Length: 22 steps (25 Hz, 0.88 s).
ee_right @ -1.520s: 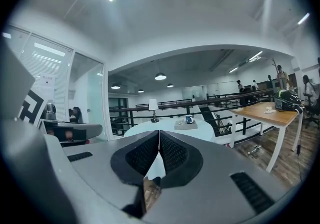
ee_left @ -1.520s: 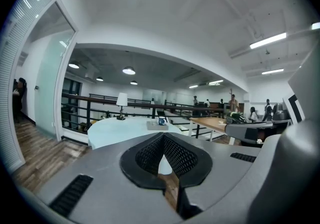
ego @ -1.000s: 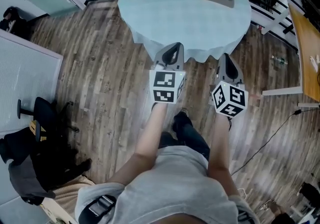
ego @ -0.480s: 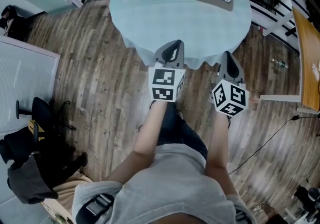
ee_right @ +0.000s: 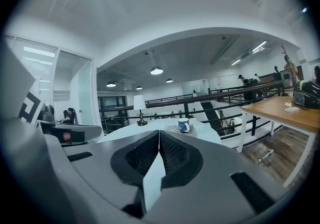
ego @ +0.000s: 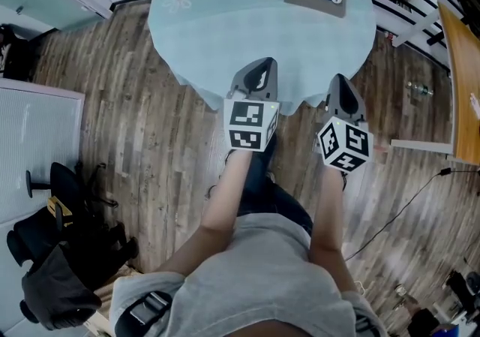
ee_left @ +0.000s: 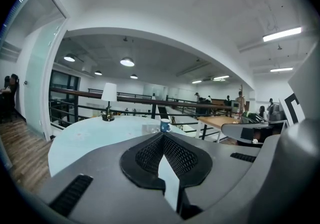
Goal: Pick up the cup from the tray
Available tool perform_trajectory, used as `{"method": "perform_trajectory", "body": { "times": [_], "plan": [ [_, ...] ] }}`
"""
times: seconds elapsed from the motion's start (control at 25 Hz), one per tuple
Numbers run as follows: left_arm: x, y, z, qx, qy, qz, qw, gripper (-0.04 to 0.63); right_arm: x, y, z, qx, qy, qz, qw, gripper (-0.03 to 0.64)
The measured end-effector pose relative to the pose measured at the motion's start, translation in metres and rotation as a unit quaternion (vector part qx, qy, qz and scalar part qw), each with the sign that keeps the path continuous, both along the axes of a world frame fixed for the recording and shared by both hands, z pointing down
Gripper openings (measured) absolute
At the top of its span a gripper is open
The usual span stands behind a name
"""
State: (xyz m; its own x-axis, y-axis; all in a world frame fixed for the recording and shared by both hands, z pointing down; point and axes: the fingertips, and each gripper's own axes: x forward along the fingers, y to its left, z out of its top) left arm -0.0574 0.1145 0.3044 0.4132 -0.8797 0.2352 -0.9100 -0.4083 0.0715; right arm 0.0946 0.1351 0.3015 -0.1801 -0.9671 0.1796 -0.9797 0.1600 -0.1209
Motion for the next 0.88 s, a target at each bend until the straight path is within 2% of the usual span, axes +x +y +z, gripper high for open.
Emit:
{"method": "perform_trajectory", "body": {
  "times": [0.6, 0.88],
  "plan": [
    [-0.017, -0.149, -0.002, -0.013, 0.008, 0.008, 0.9999, 0.006, -0.022, -0.148, -0.002, -0.015, 0.01, -0.002, 1.0, 0.009],
    [-0.009, -0.226, 0.009, -0.025, 0.006, 0.027, 0.9993, 0.006, -0.018, -0.219, 0.013, -0.033, 0.015, 0.009, 0.999, 0.009]
  ]
}}
